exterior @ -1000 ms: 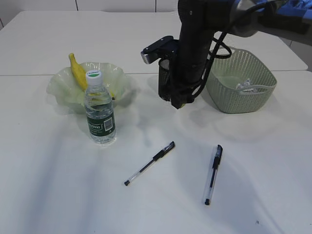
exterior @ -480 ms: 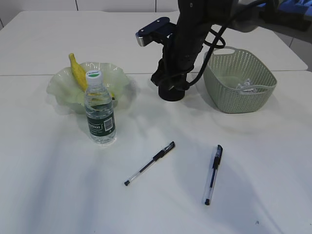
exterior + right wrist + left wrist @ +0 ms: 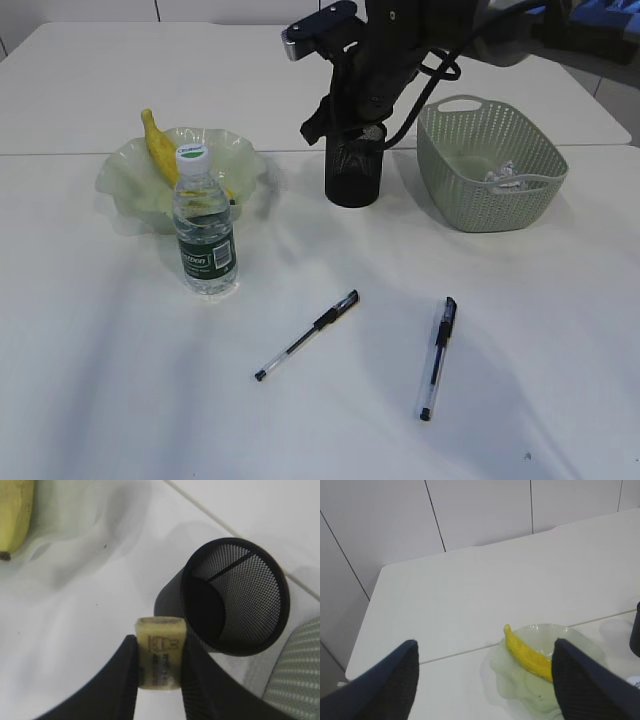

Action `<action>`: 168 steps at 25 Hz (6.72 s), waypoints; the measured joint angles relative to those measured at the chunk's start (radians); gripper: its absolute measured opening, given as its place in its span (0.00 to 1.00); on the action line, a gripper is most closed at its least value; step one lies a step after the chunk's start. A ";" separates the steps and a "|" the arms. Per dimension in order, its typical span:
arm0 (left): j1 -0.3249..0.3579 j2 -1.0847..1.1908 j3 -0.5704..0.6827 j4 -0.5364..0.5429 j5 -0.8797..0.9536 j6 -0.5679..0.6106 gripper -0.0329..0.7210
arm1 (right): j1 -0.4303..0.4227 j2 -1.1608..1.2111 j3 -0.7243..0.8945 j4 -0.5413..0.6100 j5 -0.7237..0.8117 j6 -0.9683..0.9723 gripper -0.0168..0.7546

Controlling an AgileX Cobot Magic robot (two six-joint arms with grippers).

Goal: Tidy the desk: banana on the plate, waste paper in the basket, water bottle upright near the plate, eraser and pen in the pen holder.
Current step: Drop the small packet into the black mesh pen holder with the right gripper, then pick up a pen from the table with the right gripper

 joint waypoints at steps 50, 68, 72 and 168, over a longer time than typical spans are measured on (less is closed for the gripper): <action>0.000 0.000 0.000 -0.002 0.015 0.000 0.82 | -0.081 0.099 0.000 -0.123 -0.262 0.329 0.27; 0.000 0.000 0.000 -0.002 0.019 0.000 0.82 | -0.081 0.099 0.000 -0.122 -0.286 0.329 0.34; 0.000 0.000 0.000 -0.002 0.021 0.000 0.82 | -0.081 0.099 0.000 -0.122 -0.286 0.329 0.34; 0.000 -0.113 0.000 0.031 0.057 0.000 0.76 | -0.081 -0.727 0.639 -0.212 -0.128 0.498 0.34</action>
